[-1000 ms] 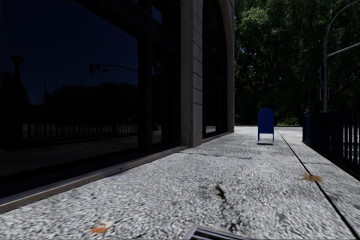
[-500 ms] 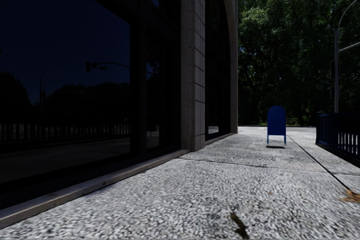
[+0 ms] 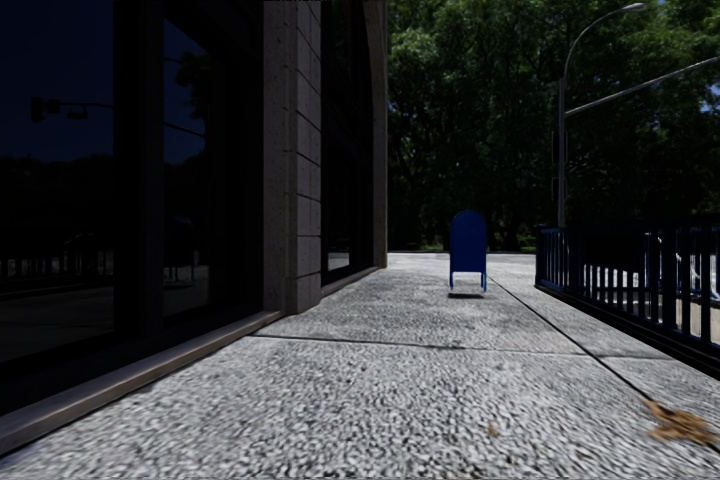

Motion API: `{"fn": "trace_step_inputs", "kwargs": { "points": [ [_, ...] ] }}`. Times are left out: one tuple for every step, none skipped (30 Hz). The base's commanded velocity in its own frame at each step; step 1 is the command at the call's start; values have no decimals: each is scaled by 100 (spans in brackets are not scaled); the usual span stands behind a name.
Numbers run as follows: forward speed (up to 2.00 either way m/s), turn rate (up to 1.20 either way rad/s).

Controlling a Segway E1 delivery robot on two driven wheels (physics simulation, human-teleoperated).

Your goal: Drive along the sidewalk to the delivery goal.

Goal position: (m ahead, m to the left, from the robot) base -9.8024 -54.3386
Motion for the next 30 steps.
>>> {"fn": "trace_step_inputs", "kwargs": {
  "points": [
    [135, -1],
    [135, -1],
    [135, -1],
    [135, 0],
    [135, 0],
    [135, 0],
    [135, 0],
    [135, 0],
    [135, 0],
    [135, 0],
    [135, 0],
    [135, 0],
    [135, 0],
    [135, 0],
    [135, 0],
    [135, 0],
    [135, 0],
    [135, 0],
    [135, 0],
    [135, 0],
    [135, 0],
    [135, 0],
    [135, 0],
    [135, 0],
    [135, 0],
    [135, 0],
    [135, 0],
    [135, 0],
    [135, 0],
    [135, 0]
  ]
}}
